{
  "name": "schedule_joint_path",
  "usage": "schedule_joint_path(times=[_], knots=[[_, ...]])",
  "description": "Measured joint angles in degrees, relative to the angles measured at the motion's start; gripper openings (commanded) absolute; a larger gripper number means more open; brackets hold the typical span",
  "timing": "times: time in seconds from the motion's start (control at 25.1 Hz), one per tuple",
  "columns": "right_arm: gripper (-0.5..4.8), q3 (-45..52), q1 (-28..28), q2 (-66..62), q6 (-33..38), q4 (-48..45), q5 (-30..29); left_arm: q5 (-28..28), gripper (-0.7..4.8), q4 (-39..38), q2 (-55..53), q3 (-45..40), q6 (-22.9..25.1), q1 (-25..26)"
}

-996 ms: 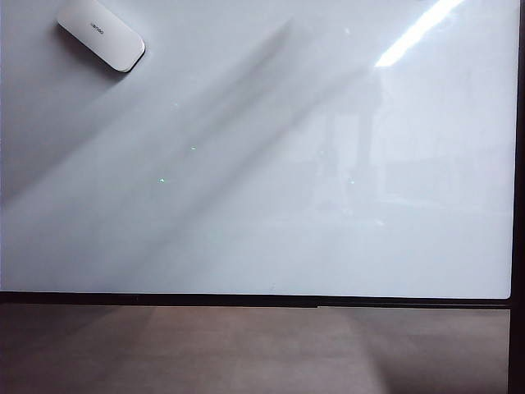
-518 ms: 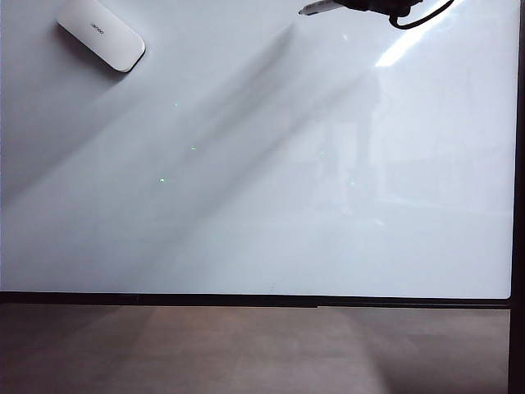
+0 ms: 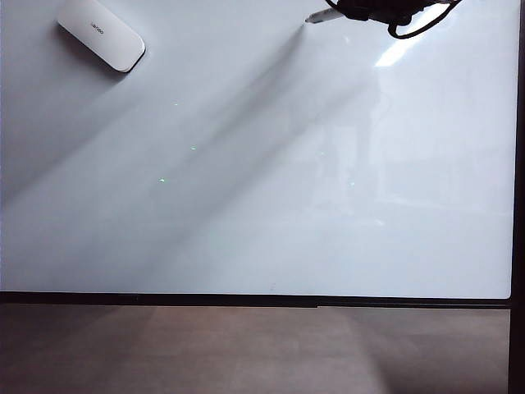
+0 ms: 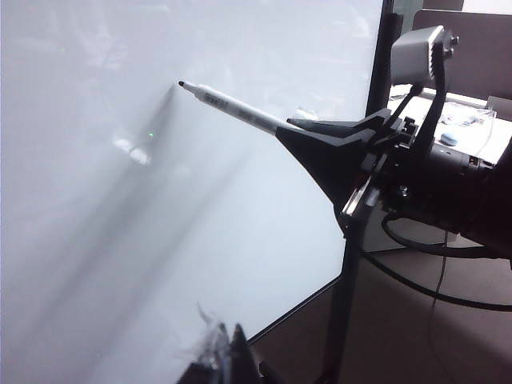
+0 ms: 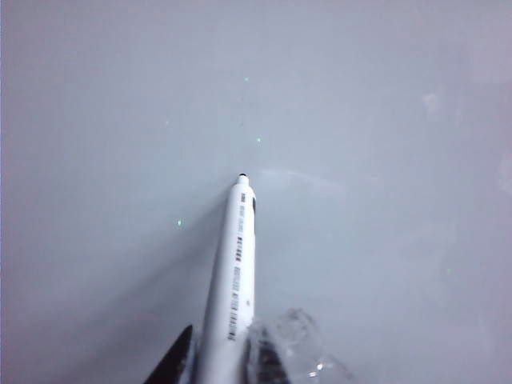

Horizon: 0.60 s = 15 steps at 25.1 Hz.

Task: Reach to the right to find the marker pen, pick it up, and write the number 3 on the whiteboard.

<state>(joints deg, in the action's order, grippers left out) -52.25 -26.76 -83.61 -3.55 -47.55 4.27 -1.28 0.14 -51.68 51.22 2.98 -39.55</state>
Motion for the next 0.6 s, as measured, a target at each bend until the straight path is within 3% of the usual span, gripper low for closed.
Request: schedule_joint_path(times=[0.2,0.6], knots=[[0.44,-0.1,0.0,0.2,0.0,-3.7,0.0,0.0,-0.05,-0.3,0.0,0.0,0.0,0.0],[0.43,-0.1,0.0,-2.2,0.0,-2.3,-3.0,0.0,-0.05,-0.4,0.0,0.0,0.0,0.0]])
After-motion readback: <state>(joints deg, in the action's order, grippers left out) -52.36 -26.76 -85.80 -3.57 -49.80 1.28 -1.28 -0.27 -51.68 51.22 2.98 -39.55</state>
